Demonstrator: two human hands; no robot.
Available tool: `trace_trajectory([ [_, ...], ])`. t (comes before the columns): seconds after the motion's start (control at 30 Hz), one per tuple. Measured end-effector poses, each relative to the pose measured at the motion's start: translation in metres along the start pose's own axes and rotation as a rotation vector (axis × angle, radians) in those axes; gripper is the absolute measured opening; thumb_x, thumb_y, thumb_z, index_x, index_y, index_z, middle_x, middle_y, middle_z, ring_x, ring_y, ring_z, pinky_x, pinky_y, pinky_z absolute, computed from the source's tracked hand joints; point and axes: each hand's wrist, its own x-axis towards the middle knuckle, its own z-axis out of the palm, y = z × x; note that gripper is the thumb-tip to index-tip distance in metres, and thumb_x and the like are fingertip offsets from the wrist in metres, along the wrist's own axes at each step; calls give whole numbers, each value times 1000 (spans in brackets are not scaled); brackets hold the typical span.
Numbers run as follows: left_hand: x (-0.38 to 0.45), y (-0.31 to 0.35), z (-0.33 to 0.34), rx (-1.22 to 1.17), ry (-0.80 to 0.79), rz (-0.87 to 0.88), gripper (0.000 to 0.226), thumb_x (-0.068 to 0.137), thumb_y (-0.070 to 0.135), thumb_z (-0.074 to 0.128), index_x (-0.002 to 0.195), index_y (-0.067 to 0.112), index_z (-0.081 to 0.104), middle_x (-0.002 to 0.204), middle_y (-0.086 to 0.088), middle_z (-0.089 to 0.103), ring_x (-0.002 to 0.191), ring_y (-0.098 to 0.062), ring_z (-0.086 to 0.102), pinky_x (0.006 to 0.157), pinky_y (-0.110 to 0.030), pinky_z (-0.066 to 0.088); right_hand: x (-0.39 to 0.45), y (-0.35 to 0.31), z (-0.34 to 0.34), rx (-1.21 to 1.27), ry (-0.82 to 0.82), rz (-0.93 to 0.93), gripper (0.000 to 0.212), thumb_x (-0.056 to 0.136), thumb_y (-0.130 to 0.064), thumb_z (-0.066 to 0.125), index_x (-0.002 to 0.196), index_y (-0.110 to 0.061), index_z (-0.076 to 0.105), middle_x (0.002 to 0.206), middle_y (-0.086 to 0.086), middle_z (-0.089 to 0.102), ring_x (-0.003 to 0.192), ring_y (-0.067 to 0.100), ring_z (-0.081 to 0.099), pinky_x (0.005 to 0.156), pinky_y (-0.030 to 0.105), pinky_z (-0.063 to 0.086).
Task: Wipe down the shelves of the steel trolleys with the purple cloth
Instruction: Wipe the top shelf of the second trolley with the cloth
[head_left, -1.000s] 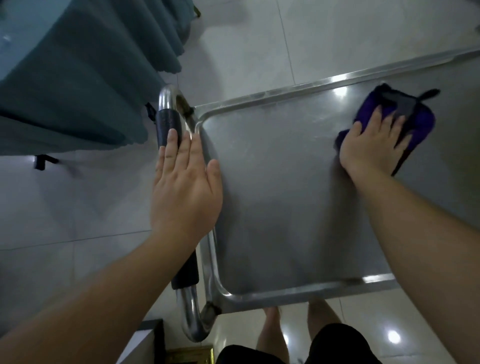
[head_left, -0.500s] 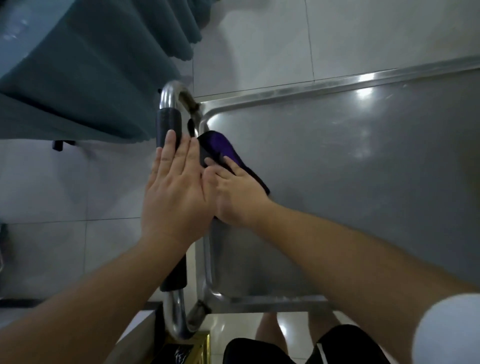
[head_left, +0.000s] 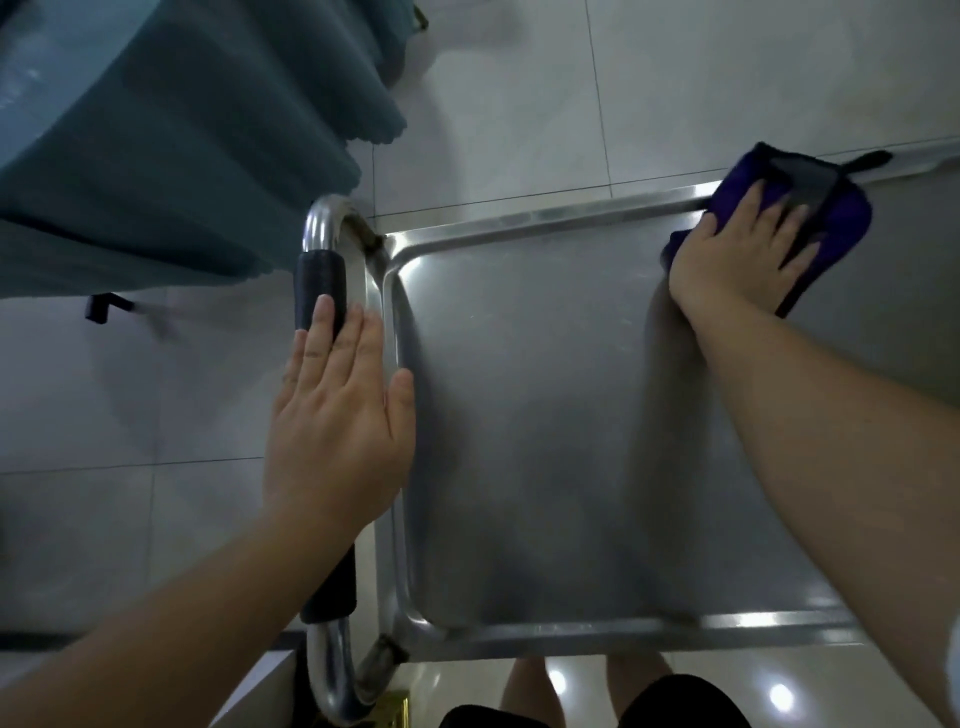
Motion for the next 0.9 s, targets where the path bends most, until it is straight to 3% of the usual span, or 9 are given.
trace_trajectory([
  [0.07,0,1,-1,-7,0,5,68,111,49,13,168,12,21,177,-1,13,160,-6,-16,128,-27,-15,-8,-24,5,-5,-10,-29,68,105,-49,19,166,-22,7,173,5,6,159,29,1,126,58,1],
  [0.33,0,1,-1,-5,4,7,69,110,48,14,168,12,22,177,-1,13,161,-8,-14,130,-31,-12,-100,-139,38,-84,-115,-575,66,105,-47,20,165,-23,13,173,2,12,159,29,1,125,59,0],
  [0.43,1,3,-1,23,3,-1,69,110,48,13,167,10,22,177,-3,13,162,-11,-12,130,-32,-12,-152,-171,51,-82,-150,-849,65,106,-49,17,166,-23,13,173,2,10,160,27,-1,126,57,0],
  [0.5,2,4,-1,36,4,1,69,110,46,14,168,10,20,177,-4,12,163,-13,-11,130,-32,-12,-173,-181,55,-77,-207,-938,64,107,-49,16,166,-24,11,174,1,5,160,25,-6,127,55,-2],
  [0.67,1,5,-3,55,-20,2,69,108,43,12,169,10,16,178,-5,7,163,-16,-13,130,-35,-13,-187,-168,52,-120,-282,-1023,65,107,-48,13,166,-24,0,174,0,-3,159,24,-10,127,54,-3],
  [0.8,2,7,0,104,-6,-16,74,104,45,1,169,12,11,178,-3,3,162,-15,-15,129,-34,-16,-221,-125,53,-187,-311,-1128,80,92,-54,7,164,-22,-8,173,1,-5,159,23,-12,127,55,-1],
  [0.9,0,4,3,69,38,21,64,111,44,13,170,20,11,178,0,9,163,-16,-10,131,-37,-10,-256,-83,61,-131,-276,-1131,81,98,-58,15,165,-19,-6,172,-1,-5,159,20,-8,127,54,3],
])
